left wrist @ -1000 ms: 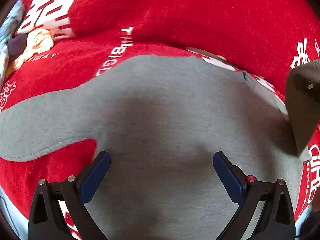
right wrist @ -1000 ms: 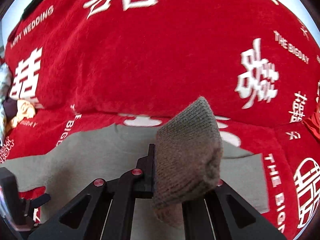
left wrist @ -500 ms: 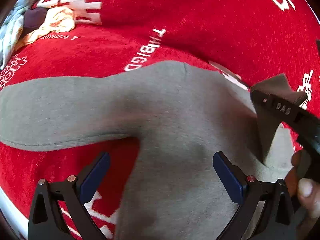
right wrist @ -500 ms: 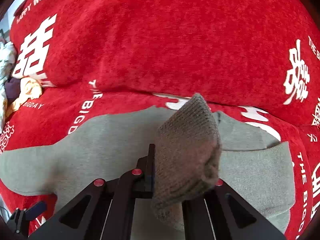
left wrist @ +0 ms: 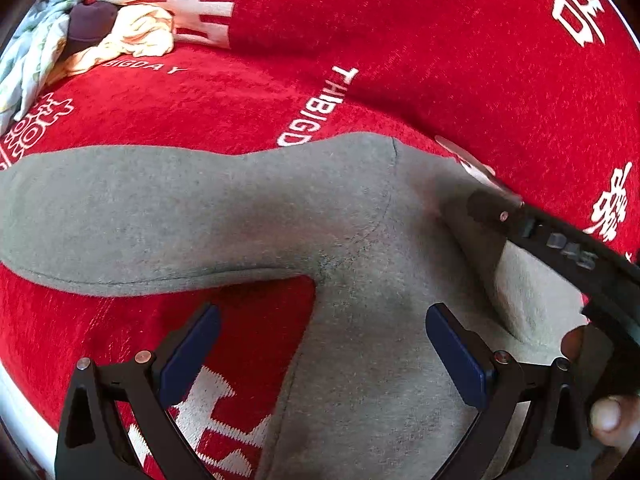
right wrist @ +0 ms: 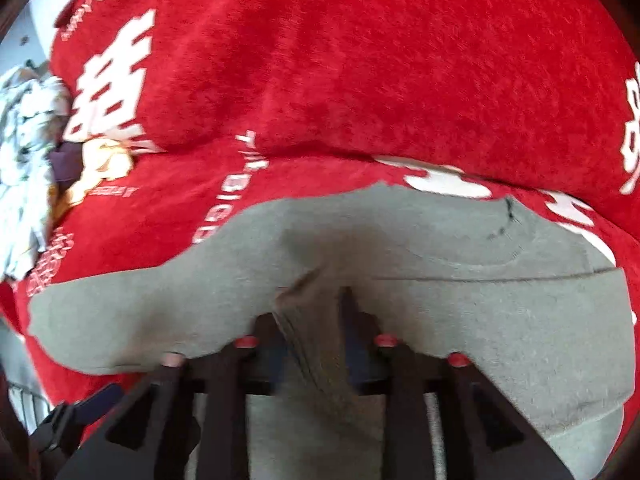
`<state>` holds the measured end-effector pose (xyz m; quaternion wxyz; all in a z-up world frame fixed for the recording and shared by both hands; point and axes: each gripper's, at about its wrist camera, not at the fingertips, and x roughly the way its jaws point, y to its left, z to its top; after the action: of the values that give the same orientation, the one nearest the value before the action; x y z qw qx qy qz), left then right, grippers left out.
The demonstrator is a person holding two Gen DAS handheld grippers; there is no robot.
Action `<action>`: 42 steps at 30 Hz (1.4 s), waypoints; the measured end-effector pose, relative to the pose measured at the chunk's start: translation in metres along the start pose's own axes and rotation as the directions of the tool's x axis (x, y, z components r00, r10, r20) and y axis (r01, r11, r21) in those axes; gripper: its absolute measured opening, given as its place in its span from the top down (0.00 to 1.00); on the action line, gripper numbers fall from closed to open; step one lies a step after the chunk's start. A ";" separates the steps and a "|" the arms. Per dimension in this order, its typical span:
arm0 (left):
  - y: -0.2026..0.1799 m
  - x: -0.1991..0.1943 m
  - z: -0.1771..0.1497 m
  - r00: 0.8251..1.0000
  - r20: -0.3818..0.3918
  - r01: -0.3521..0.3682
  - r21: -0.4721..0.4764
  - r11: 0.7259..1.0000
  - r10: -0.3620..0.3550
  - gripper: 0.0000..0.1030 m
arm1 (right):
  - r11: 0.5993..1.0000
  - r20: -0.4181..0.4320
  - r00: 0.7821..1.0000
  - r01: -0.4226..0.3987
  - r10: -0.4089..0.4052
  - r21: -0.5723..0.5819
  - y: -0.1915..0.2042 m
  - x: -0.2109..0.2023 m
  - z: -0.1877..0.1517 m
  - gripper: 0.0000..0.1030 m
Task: Fold small clothes
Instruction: 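Carry the held sleeve across the sweater body toward the left tool, then open the right tool to lay the sleeve on the sweater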
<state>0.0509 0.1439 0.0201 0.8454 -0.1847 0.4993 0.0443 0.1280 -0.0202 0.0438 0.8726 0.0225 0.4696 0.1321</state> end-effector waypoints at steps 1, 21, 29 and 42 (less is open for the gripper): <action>0.001 -0.001 0.000 1.000 0.004 -0.002 -0.008 1.000 0.002 0.00 | 1.000 0.014 1.000 -0.026 0.027 -0.012 0.002 -0.006 0.001 0.42; -0.155 0.042 -0.024 1.000 -0.008 0.021 0.364 0.931 -0.020 0.00 | 0.954 -0.035 0.980 0.201 -0.198 0.222 -0.204 -0.053 -0.048 0.28; -0.135 0.075 -0.006 0.993 0.008 -0.113 0.315 0.942 0.117 0.00 | 0.914 -0.041 0.938 0.344 -0.344 0.214 -0.237 -0.030 -0.044 0.24; -0.107 0.027 -0.034 0.993 0.061 -0.118 0.285 0.951 0.105 0.00 | 0.951 0.002 0.953 0.301 -0.302 0.068 -0.156 -0.048 -0.079 0.24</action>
<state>0.0637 0.0295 0.0108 0.8703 -0.0301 0.4910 0.0232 0.0702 -0.1898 0.0137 0.8842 -0.0196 0.4663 -0.0186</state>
